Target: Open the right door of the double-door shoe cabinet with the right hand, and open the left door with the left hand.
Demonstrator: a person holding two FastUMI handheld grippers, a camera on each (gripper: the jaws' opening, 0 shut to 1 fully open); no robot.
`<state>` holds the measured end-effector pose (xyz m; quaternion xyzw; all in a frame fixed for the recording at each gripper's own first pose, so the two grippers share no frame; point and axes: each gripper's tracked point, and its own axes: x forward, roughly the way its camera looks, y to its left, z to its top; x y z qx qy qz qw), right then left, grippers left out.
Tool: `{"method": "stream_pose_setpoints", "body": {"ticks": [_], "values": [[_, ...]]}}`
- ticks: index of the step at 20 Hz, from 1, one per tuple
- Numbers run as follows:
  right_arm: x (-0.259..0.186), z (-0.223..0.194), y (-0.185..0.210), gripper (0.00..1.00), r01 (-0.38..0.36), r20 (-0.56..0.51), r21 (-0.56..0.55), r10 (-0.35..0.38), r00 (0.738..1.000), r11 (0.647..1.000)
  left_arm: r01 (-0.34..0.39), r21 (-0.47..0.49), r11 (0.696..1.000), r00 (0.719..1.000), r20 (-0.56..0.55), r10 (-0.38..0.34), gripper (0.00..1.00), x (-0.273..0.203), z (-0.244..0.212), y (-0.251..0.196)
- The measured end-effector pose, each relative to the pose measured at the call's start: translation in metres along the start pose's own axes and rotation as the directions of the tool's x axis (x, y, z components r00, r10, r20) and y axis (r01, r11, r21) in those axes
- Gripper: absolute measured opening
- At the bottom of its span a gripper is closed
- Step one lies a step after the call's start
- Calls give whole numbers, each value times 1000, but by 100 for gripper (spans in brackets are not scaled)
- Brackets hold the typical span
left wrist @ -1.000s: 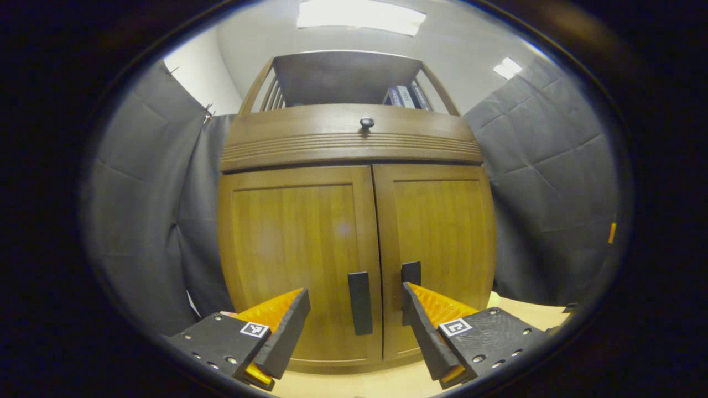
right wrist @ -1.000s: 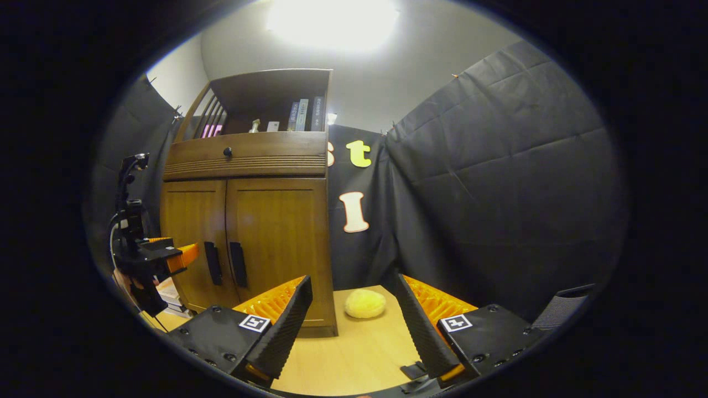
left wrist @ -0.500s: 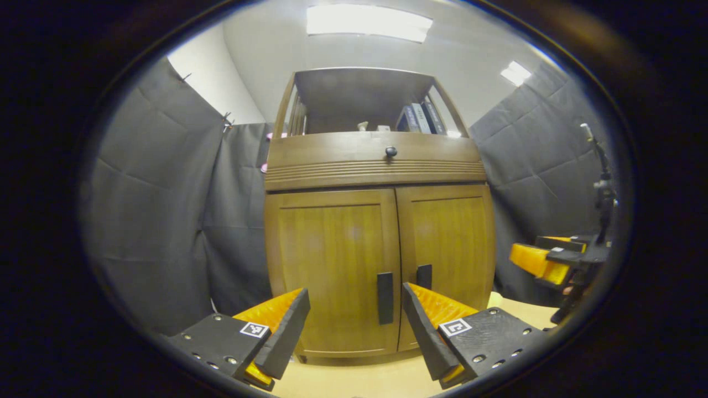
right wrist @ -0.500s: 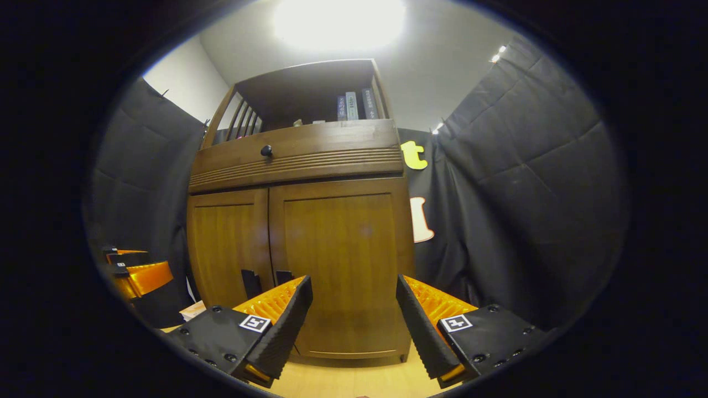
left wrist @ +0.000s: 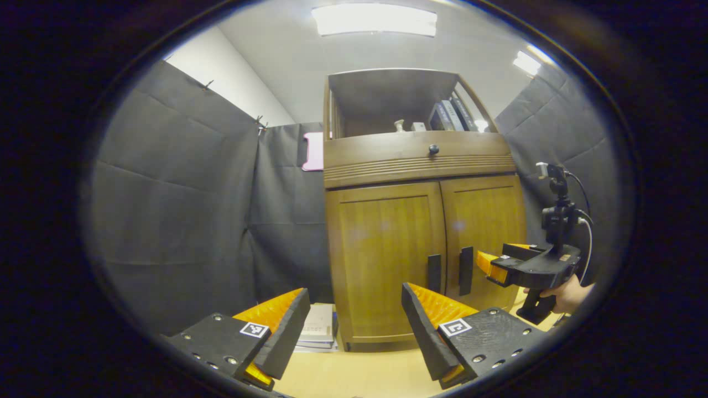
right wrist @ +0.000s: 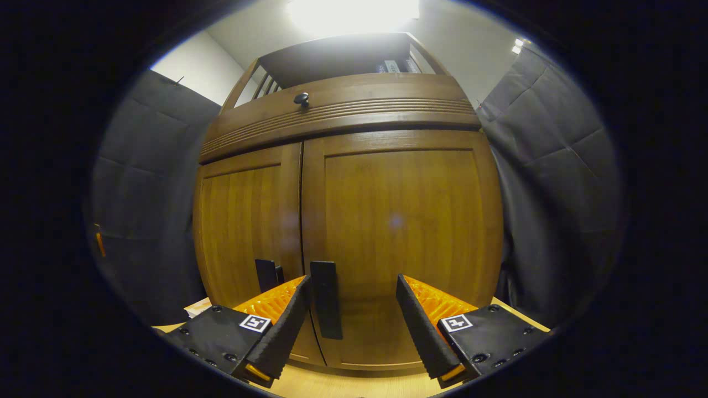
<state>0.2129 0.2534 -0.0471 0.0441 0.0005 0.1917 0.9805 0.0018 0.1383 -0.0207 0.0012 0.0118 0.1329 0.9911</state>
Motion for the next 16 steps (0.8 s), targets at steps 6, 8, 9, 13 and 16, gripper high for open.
{"method": "stream_pose_setpoints", "body": {"ticks": [6,8,9,13,16], "values": [[39,-30,16,86,-13,-57,-4,13,998,1000,-78,23,997,996,-36,79,96,-26,-13,36],[46,-40,20,74,-15,-82,2,16,997,1000,-92,28,995,995,-33,93,96,-28,-10,43],[49,-44,24,60,-27,-92,17,28,995,999,-104,29,994,994,-27,104,96,-30,-9,47],[47,-41,26,25,-40,-116,55,46,992,998,-110,2,994,994,-9,110,96,-35,-4,53],[31,-41,27,25,-57,-123,53,63,990,997,-99,-2,995,995,4,99,96,-28,3,46]]}}
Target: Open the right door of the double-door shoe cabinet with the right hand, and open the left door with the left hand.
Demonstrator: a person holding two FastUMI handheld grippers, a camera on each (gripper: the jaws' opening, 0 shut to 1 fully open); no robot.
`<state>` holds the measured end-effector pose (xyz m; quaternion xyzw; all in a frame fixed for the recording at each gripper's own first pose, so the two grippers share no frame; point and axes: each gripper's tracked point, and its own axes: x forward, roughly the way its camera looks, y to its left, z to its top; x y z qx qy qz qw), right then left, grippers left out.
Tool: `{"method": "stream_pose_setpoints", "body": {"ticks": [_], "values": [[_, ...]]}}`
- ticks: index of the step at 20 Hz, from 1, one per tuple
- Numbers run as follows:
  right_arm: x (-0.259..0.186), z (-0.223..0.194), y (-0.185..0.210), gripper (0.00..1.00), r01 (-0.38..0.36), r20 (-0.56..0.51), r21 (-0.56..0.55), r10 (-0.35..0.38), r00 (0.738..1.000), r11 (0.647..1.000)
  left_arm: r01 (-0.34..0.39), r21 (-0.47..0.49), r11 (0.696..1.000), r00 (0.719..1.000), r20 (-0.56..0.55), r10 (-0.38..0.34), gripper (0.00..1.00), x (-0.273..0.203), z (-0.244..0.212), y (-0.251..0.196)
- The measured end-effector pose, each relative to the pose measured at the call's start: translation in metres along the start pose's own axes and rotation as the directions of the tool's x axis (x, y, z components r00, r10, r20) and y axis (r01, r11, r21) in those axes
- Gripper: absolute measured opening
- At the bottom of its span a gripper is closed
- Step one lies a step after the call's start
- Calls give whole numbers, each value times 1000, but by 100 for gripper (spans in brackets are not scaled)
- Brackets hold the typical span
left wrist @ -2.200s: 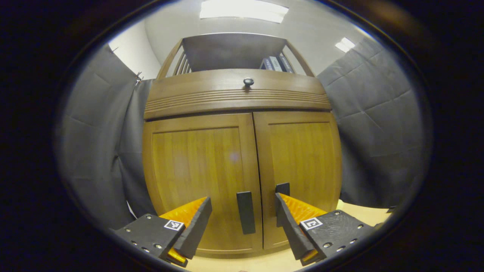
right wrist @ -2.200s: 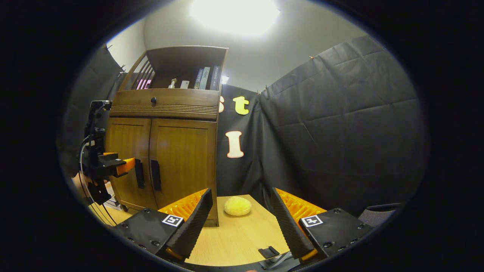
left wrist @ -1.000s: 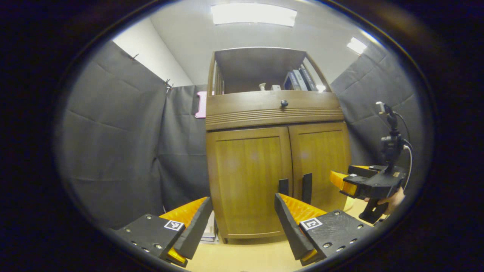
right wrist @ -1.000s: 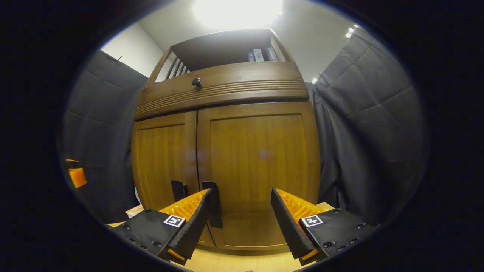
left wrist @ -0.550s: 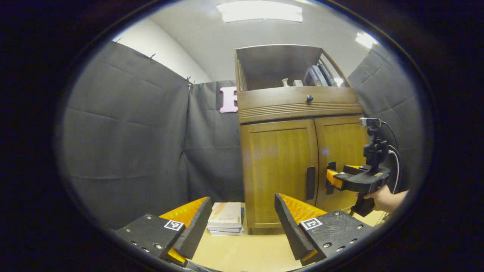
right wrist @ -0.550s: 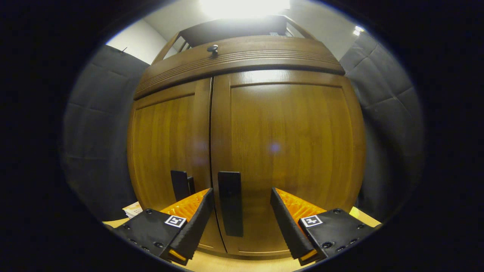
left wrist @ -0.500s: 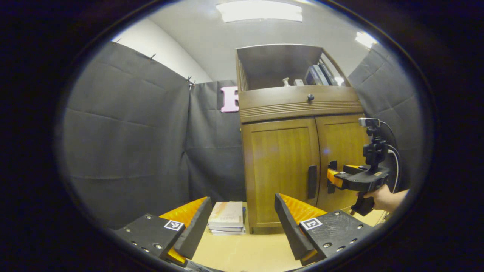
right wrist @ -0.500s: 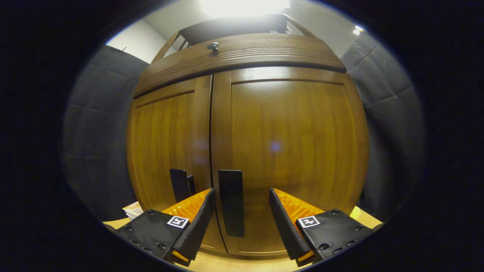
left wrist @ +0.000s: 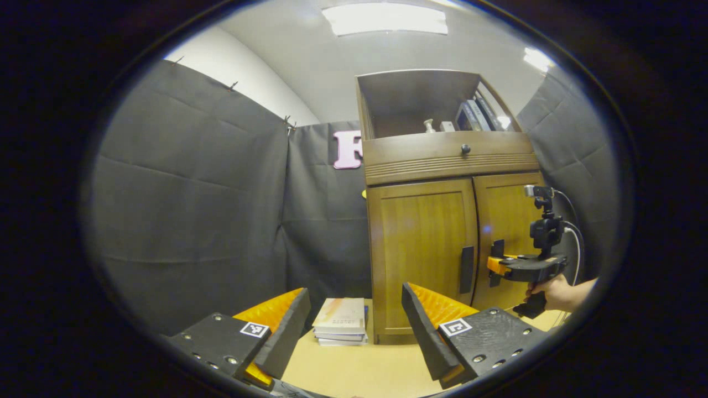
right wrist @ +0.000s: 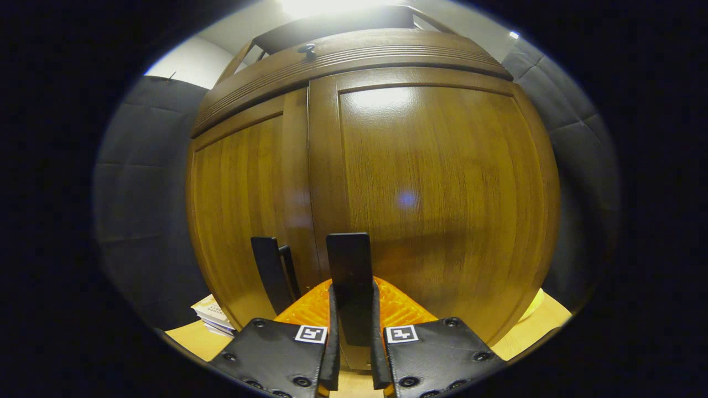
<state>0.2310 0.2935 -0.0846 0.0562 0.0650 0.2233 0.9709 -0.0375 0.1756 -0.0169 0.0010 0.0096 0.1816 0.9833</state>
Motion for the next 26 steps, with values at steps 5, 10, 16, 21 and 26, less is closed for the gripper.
{"method": "stream_pose_setpoints", "body": {"ticks": [5,10,16,21,26], "values": [[-44,-3,-2,25,-23,6,5,23,1000,1000,55,-23,998,998,13,-54,96,2,9,-26],[-90,0,-15,22,-39,14,9,38,999,999,128,-16,992,991,36,-127,96,6,21,-63],[-142,0,-41,25,-22,1,46,22,1000,999,212,-39,977,977,46,-210,96,0,29,-114],[-181,1,-74,24,20,-16,51,-19,1000,999,276,-47,960,960,55,-274,96,-1,36,-154],[-204,2,-107,20,67,-25,39,-66,998,997,331,-69,941,943,66,-327,96,-6,42,-186]]}}
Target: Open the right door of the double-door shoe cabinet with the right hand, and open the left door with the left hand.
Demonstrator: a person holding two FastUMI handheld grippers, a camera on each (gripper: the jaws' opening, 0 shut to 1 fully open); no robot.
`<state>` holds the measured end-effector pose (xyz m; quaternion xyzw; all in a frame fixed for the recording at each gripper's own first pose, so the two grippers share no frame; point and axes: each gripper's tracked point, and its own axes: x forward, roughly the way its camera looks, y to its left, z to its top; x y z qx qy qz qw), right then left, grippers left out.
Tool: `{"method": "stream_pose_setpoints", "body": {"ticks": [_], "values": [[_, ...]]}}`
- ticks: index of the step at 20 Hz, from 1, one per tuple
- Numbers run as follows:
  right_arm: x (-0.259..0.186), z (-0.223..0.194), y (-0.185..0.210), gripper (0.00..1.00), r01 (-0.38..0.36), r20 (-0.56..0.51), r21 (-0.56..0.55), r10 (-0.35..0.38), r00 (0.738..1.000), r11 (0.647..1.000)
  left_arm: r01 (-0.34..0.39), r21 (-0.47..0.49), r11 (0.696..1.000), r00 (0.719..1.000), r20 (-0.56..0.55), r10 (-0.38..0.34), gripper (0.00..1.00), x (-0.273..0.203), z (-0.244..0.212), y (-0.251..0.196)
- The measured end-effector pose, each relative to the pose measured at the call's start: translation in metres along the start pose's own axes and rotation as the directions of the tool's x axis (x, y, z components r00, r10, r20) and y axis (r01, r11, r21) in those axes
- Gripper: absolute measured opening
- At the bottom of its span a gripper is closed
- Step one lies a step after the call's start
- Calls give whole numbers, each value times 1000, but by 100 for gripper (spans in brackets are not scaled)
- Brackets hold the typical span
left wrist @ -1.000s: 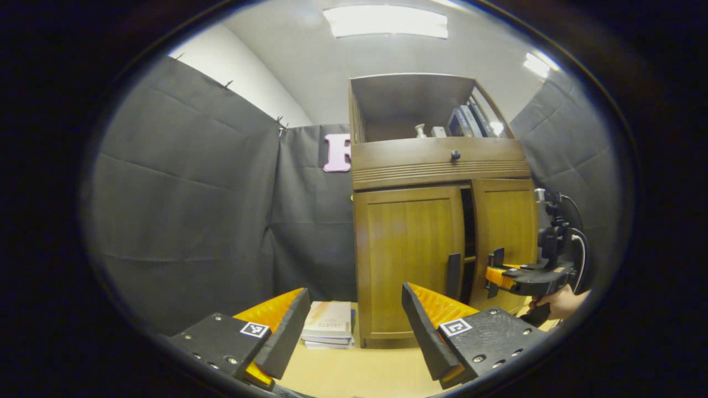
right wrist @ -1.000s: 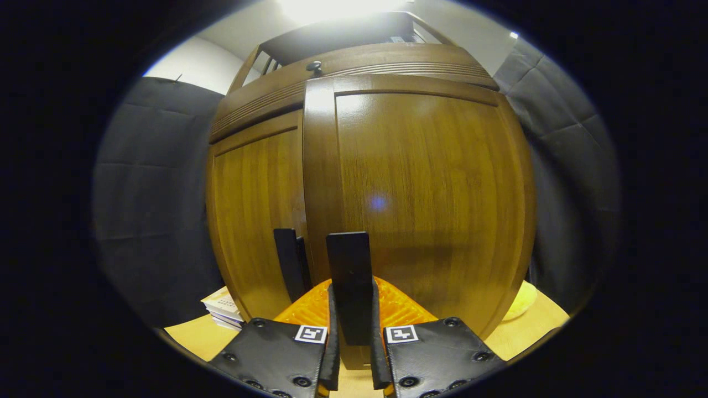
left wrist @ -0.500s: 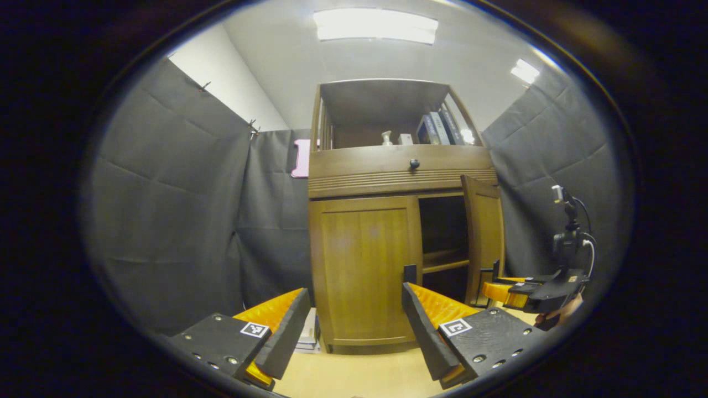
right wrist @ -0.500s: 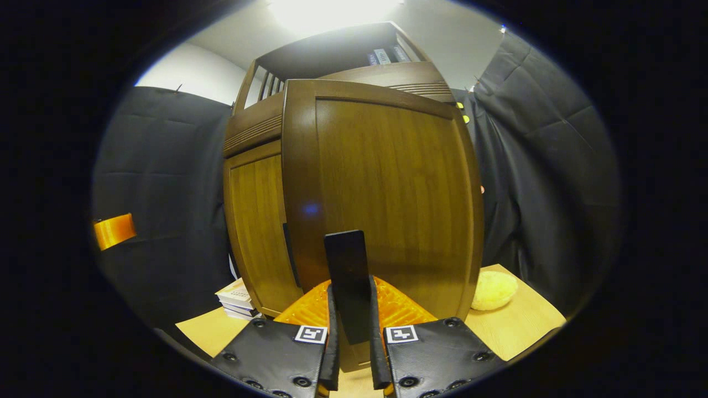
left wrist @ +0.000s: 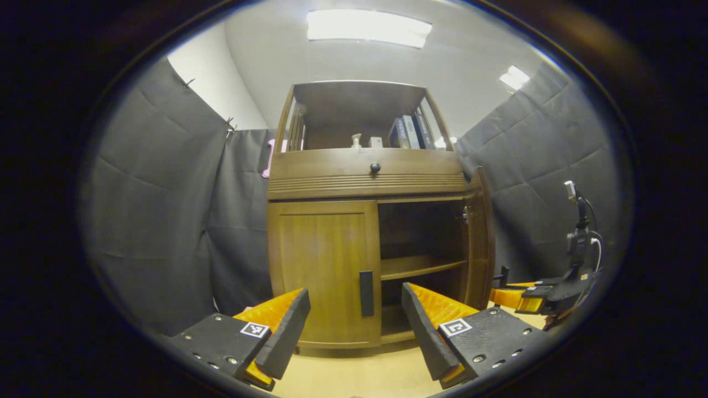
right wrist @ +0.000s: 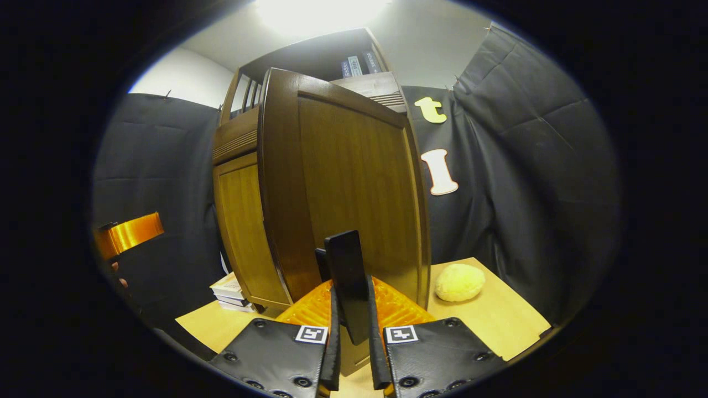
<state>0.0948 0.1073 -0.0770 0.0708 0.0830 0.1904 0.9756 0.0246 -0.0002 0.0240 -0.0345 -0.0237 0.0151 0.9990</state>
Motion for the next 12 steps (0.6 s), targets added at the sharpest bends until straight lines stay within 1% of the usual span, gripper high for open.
{"method": "stream_pose_setpoints", "body": {"ticks": [1,2,3,6,9,10,11,12], "values": [[-4,-1,-9,20,20,4,0,-20,1000,1000,14,-1,1000,1000,-8,-14,96,1,-1,-6],[-10,2,-19,14,40,12,8,-40,999,999,25,3,1000,1000,-15,-25,96,2,-1,-11],[-12,3,-27,18,52,16,20,-52,999,998,34,12,999,999,-21,-34,95,4,-3,-16],[-19,6,-50,18,79,17,46,-80,997,996,60,24,998,998,-32,-59,96,9,-7,-29],[-22,6,-70,17,116,15,26,-117,993,993,68,19,998,997,-39,-67,96,17,-13,-37],[-24,9,-77,10,133,23,20,-133,991,991,71,15,997,997,-42,-70,96,21,-17,-39],[-25,13,-83,14,153,38,14,-153,987,988,72,14,997,996,-45,-72,96,25,-20,-40],[-33,19,-90,4,166,59,12,-166,984,986,72,17,997,996,-48,-71,96,30,-23,-39]]}}
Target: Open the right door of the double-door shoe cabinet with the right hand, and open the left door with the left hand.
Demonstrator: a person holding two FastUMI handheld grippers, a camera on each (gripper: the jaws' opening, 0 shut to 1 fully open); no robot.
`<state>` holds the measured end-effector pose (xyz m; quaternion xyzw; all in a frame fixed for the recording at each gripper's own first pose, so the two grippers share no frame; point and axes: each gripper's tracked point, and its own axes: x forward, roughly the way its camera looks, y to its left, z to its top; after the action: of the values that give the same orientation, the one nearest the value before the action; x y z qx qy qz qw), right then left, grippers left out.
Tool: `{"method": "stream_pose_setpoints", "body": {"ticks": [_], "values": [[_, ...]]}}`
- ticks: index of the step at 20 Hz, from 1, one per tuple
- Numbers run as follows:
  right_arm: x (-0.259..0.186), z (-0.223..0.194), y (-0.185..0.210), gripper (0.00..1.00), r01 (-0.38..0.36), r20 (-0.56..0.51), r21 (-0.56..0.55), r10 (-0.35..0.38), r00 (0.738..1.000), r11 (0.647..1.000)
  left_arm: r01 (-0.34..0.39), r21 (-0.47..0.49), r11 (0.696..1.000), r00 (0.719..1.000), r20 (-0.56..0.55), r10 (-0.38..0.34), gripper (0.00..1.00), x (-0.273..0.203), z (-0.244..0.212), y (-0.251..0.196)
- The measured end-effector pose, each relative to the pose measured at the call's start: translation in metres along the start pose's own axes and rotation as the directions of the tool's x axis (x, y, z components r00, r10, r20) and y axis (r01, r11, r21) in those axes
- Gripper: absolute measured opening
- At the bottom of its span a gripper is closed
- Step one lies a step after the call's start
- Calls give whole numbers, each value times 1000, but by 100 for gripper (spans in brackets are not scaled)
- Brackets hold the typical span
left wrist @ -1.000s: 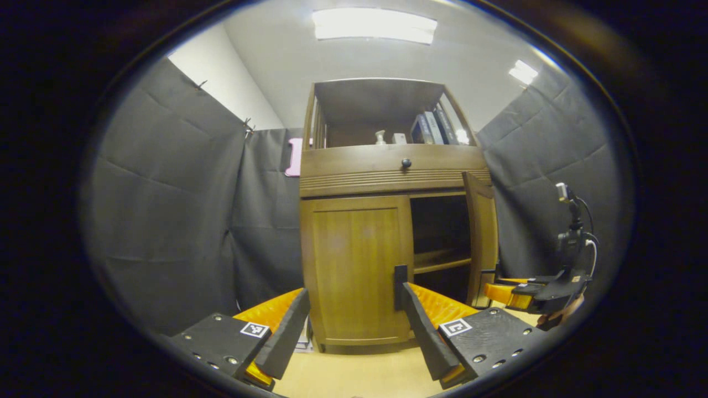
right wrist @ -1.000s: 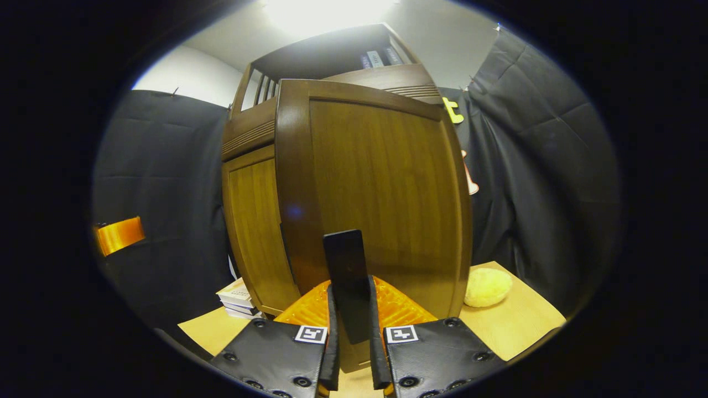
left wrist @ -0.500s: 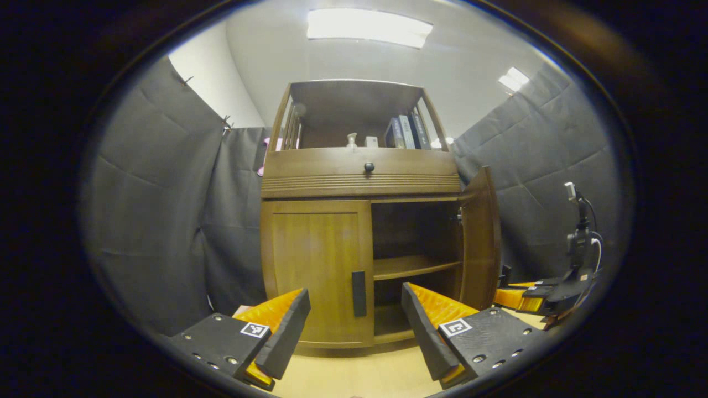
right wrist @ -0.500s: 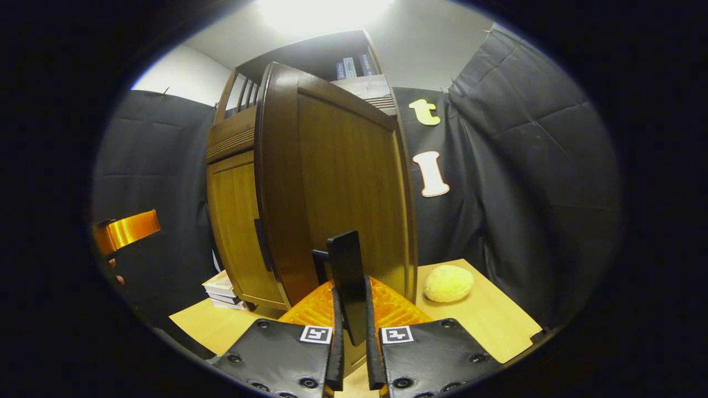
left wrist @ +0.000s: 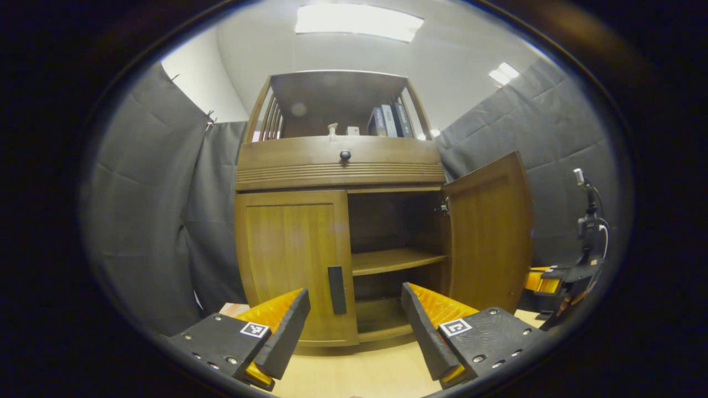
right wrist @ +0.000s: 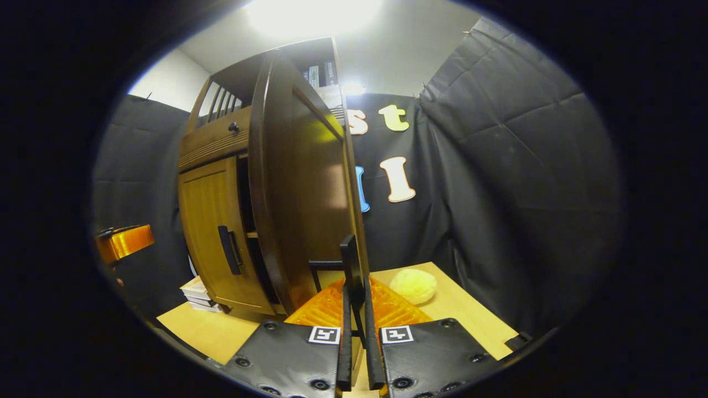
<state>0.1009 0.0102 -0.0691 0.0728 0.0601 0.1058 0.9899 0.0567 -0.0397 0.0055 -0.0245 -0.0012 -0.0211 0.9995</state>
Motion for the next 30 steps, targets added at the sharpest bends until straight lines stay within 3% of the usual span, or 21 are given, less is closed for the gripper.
{"method": "stream_pose_setpoints", "body": {"ticks": [1,2,3,4,8,11,21,26,28,30], "values": [[0,5,-11,22,27,15,-6,-27,1000,1000,-3,8,1000,1000,-1,3,96,5,-2,1],[-5,6,-15,9,29,10,-14,-29,1000,999,-6,16,1000,1000,-5,7,96,11,-5,3],[-6,6,-20,18,40,14,-25,-40,999,999,-9,23,1000,1000,-7,9,96,17,-11,5],[-9,7,-26,15,55,17,-39,-54,998,998,-11,27,1000,1000,-13,11,96,24,-17,6],[-34,28,-59,31,158,73,-55,-154,985,986,-9,35,999,1000,-28,10,96,57,-33,5],[-56,40,-67,100,177,108,-5,-175,979,984,-2,44,999,1000,-23,3,96,83,-39,4],[-90,44,-49,92,195,119,-70,-186,975,978,23,76,997,999,-33,-20,96,175,-72,-6],[-95,26,-37,92,196,77,-127,-187,979,972,-66,87,994,997,-27,68,96,204,-84,20],[-97,23,-33,92,196,68,-115,-189,980,974,-75,115,991,997,-12,77,96,202,-87,21],[-101,15,-31,92,191,53,-104,-186,981,976,-133,141,981,991,-8,135,96,196,-86,34]]}}
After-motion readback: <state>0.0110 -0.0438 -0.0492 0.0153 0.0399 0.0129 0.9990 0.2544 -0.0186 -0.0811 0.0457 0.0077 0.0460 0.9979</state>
